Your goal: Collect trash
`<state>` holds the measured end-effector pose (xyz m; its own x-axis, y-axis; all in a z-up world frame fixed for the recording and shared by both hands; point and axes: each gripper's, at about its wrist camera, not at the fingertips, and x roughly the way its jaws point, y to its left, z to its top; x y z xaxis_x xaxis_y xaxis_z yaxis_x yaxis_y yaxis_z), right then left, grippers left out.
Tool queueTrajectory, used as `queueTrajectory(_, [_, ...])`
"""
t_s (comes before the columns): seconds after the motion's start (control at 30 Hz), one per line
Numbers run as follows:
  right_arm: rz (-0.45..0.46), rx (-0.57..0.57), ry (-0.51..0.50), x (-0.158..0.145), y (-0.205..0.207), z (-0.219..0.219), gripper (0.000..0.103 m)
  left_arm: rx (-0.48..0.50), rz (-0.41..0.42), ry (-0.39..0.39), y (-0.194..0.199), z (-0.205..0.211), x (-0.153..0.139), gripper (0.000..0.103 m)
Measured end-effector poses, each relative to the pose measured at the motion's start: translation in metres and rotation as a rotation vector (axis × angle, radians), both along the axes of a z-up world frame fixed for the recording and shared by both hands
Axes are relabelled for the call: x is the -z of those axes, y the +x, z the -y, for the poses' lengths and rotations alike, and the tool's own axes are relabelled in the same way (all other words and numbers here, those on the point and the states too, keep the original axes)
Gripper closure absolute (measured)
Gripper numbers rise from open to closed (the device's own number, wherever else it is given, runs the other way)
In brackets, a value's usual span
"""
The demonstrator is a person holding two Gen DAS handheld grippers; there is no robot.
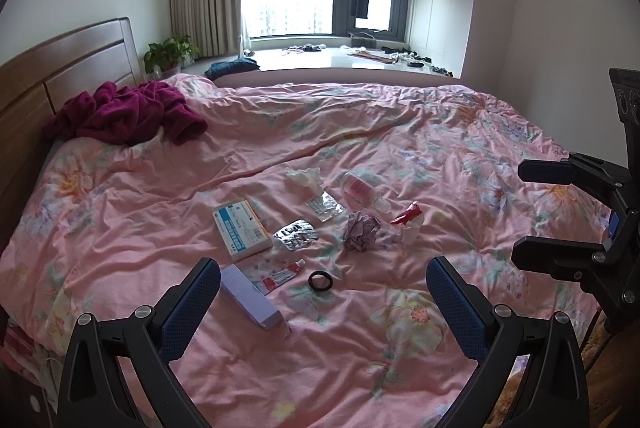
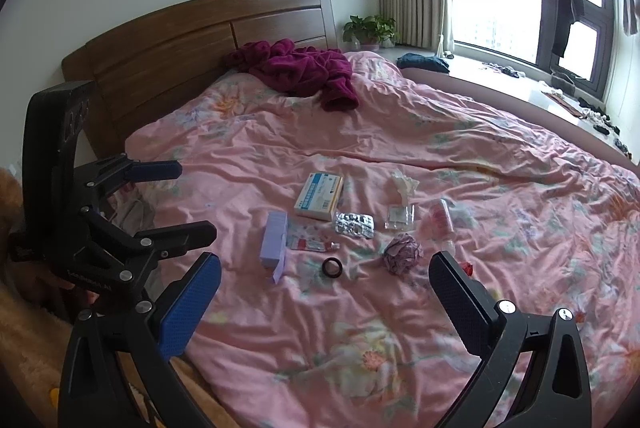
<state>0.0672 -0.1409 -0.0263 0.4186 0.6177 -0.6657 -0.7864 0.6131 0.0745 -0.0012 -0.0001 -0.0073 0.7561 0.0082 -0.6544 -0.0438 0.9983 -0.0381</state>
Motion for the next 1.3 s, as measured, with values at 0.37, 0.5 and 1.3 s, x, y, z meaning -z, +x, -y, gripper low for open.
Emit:
queueTrajectory(0.37, [0.009, 0.015, 0.006, -0.002, 0.004, 0.002, 0.000, -0.007, 0.029, 0.012, 0.003, 0.002, -0.007, 0.000])
queueTrajectory(0.5, [0.010, 0.018, 0.006, -0.002, 0.005, 0.003, 0.000, -0.010, 0.029, 0.017, 0.007, 0.002, -0.008, 0.000])
queueTrajectory(1.3, [-0.016, 0.015, -0.010, 0.002, 0.009, -0.002, 0.000, -0.015, 0.023, 0.014, 0.002, 0.001, -0.003, 0.000])
